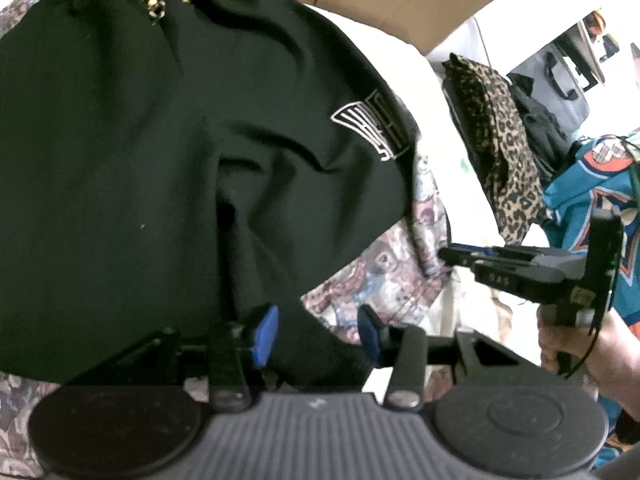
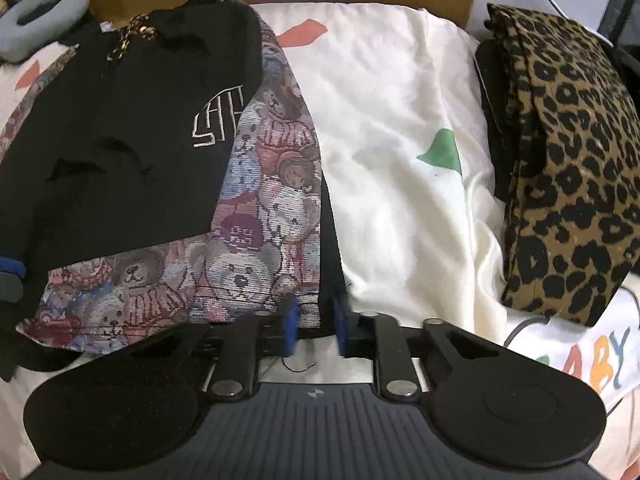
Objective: Fold clothes
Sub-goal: 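Open the left tool and release the folded black shorts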
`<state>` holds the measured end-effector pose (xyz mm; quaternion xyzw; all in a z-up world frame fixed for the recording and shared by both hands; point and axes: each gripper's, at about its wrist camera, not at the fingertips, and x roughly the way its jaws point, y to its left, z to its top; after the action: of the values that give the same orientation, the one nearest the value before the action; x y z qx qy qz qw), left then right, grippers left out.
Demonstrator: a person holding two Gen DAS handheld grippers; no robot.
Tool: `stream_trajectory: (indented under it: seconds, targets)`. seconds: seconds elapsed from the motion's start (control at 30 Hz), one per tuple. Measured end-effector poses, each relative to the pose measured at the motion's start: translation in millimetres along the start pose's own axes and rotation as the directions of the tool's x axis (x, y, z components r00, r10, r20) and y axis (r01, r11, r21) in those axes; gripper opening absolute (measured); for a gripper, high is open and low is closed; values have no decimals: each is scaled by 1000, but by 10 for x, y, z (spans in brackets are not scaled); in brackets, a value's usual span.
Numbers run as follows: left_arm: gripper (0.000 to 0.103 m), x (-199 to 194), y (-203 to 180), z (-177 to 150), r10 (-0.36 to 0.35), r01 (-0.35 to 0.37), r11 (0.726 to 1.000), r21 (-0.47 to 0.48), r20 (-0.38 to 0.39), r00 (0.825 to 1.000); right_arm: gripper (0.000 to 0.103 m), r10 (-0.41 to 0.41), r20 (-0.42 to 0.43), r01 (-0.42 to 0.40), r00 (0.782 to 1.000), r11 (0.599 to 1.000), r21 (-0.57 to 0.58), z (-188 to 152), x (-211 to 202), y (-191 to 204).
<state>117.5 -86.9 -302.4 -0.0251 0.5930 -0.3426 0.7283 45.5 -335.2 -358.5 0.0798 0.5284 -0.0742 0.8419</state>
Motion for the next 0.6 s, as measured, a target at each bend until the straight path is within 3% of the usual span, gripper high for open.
stream_trajectory:
  seconds: [0.33, 0.47, 0.6]
  targets:
    - [46, -41, 53, -90, 10, -10, 1000, 0, -10, 1000, 3, -3, 47, 1, 999, 999, 37, 76, -384, -182]
    - [53, -75, 29, -114, -42, 43, 999, 27, -10, 999, 3, -21, 81, 15, 997, 998, 67, 160, -614, -316]
    - [56, -58, -58, -179, -24, 26, 995, 100, -27, 999, 2, -31, 106, 24, 994, 997, 72, 246, -758, -387]
